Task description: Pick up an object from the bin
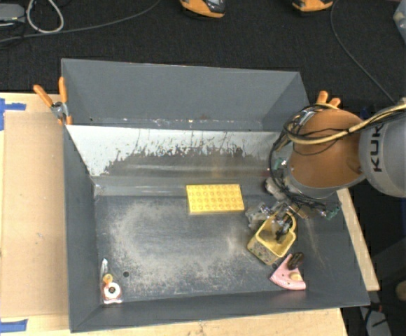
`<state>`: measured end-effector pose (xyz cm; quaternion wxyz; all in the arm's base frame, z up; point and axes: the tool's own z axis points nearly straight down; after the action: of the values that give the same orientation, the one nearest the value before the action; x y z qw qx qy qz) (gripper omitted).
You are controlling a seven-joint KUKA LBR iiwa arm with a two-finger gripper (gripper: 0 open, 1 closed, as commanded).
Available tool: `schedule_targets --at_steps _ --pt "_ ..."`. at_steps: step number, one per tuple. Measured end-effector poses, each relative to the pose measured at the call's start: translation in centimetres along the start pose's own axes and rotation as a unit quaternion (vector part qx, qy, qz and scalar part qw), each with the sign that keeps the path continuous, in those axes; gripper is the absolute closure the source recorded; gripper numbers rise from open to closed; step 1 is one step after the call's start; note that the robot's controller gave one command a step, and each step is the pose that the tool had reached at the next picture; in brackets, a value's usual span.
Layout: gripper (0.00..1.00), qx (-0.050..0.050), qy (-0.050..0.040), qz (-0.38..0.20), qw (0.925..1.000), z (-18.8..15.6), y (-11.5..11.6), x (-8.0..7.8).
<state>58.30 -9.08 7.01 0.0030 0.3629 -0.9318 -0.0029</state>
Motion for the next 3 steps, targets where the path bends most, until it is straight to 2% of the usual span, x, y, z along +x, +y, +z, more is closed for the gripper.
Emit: schedule_targets --at_steps 1,2,3 --pt "1.0 0.0 -0.0001 0.0 1.0 0.0 0.0 0.0" --pt "1.0 0.008 -0.0111 -0.135 0.9907 -1.8 4.8 9.6" --pt "1.0 0.009 -0.0111 -0.135 0.9907 -1.8 4.8 9.6"
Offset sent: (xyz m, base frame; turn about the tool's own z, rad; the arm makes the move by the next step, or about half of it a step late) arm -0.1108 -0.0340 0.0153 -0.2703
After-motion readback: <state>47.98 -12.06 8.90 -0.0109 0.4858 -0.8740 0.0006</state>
